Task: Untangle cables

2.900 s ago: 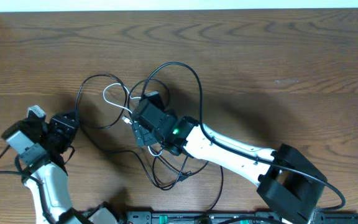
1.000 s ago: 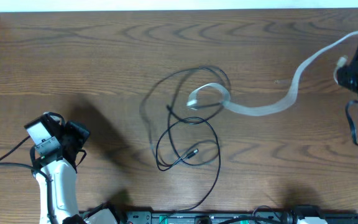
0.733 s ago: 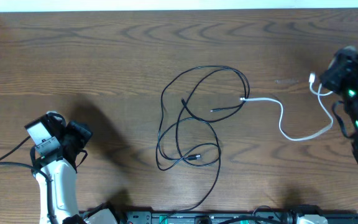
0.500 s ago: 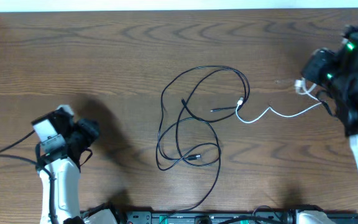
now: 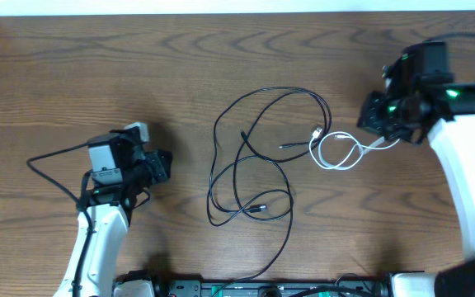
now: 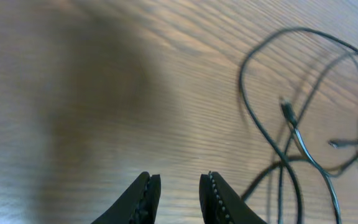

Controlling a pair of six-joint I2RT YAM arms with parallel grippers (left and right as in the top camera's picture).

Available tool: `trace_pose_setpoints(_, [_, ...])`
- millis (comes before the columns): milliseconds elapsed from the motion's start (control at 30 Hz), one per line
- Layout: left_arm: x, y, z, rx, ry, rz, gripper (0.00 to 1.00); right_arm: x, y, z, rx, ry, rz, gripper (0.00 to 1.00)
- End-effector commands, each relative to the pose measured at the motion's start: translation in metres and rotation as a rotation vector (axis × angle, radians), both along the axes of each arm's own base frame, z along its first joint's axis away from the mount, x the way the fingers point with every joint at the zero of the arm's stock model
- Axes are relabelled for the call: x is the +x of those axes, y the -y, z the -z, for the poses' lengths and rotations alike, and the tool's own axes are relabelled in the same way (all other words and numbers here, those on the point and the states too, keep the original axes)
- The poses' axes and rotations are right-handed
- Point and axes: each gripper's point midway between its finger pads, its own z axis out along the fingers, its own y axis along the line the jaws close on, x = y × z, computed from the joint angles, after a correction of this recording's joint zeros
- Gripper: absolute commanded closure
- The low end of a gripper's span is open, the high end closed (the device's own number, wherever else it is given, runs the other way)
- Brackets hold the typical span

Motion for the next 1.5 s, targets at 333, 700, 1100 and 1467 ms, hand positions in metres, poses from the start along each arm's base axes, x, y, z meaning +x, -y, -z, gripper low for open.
trace_pose_setpoints(333, [0.001, 0.02, -0.008, 0.012, 0.034, 0.088, 0.73, -0.02, -0.053, 0.109, 0.078, -0.293, 0.424, 0.13])
trace_pose_setpoints(700, [-0.005, 0.02, -0.003, 0.036, 0.016, 0.123, 0.72, -0.054, -0.03, 0.152, -0.032, -0.36, 0.578, 0.11])
trace_pose_setpoints(1100, [-0.005, 0.02, -0.002, 0.035, 0.013, 0.123, 0.72, -0.078, -0.009, 0.165, -0.111, -0.422, 0.889, 0.01])
trace_pose_setpoints(1467, [-0.005, 0.02, -0.003, 0.037, 0.014, 0.126, 0.72, -0.076, 0.025, 0.17, -0.265, -0.302, 0.928, 0.01])
